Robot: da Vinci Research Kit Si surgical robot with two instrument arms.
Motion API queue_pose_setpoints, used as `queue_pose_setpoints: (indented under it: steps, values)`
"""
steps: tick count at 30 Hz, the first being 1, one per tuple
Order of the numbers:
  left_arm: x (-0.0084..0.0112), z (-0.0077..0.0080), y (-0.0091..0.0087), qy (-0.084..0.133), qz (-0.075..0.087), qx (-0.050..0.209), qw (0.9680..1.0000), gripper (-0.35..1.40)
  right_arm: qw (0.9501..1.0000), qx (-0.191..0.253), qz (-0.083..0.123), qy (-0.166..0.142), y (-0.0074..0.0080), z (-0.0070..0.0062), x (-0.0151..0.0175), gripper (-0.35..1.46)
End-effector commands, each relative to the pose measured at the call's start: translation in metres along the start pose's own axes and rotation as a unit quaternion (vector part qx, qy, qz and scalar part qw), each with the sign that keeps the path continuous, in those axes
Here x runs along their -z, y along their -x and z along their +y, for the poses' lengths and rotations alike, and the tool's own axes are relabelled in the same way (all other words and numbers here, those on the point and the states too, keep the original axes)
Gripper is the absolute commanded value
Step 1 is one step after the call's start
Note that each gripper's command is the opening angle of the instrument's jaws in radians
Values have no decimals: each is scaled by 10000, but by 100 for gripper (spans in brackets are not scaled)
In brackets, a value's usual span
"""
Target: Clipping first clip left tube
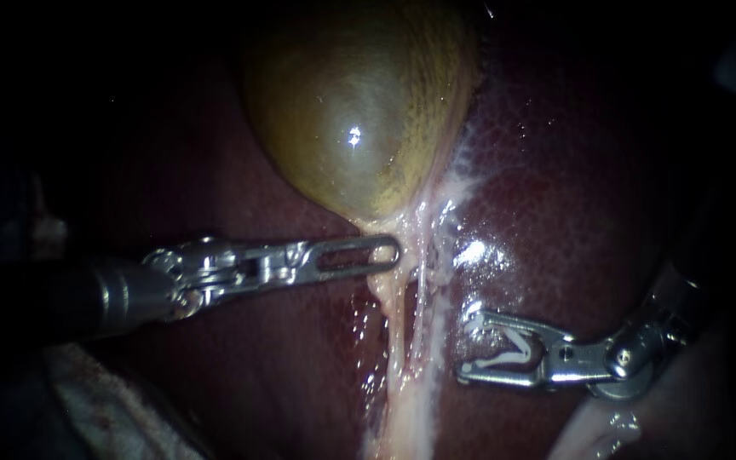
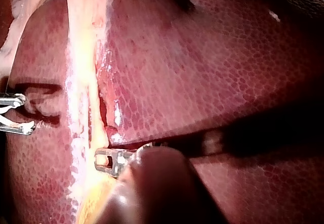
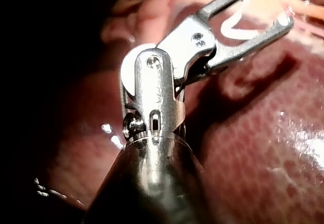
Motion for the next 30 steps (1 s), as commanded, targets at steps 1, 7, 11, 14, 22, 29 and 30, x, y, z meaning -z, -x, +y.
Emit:
queue_pose_setpoints:
  steps: [1, 7, 11, 14, 22, 29, 30]
  values:
    - [3, 1, 0, 1, -6, 4, 10000, -35, 10000, 0, 0, 1, 0, 0, 0, 45]
    - [13, 10, 0, 3, -25, 28, 10000, -35, 10000, 0, 0, 1, 0, 0, 0, 45]
    - [20, 17, -2, 17, -55, 48, 10000, -35, 10000, 0, 0, 1, 0, 0, 0, 45]
    - [26, 23, -4, 32, -64, 68, 10000, -35, 10000, 0, 0, 1, 0, 0, 0, 45]
    - [40, 37, -12, 43, -108, 87, 9999, -35, 10000, 0, 0, 1, 0, 0, 0, 45]
    - [47, 48, -15, 41, -126, 120, 9998, -35, 10000, 0, 0, 1, 0, 0, 0, 45]
    - [47, 49, -15, 41, -127, 123, 9998, -35, 10000, 0, 0, 1, 0, 0, 0, 45]
